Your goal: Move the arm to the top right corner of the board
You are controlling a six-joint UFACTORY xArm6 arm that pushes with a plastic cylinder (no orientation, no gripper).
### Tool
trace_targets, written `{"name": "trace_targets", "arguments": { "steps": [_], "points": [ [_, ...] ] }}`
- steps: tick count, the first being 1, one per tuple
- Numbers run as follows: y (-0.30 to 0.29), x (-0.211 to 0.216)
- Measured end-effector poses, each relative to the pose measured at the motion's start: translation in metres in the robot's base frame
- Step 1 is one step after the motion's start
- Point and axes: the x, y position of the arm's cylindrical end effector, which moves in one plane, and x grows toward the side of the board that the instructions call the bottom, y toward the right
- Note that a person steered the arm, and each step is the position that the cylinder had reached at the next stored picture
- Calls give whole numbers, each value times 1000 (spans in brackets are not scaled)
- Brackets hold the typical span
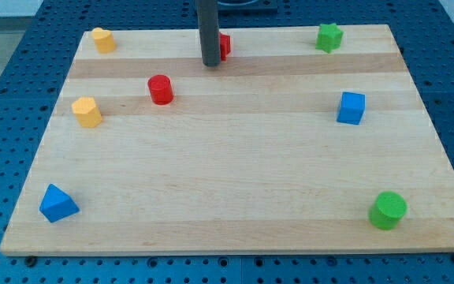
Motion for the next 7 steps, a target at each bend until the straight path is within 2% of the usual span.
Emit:
{"name": "trace_targets", "arguments": {
  "steps": [2,3,5,6,7],
  "points": [
    [6,11],
    [41,38],
    [191,41],
    [255,31],
    [299,1]
  ]
}}
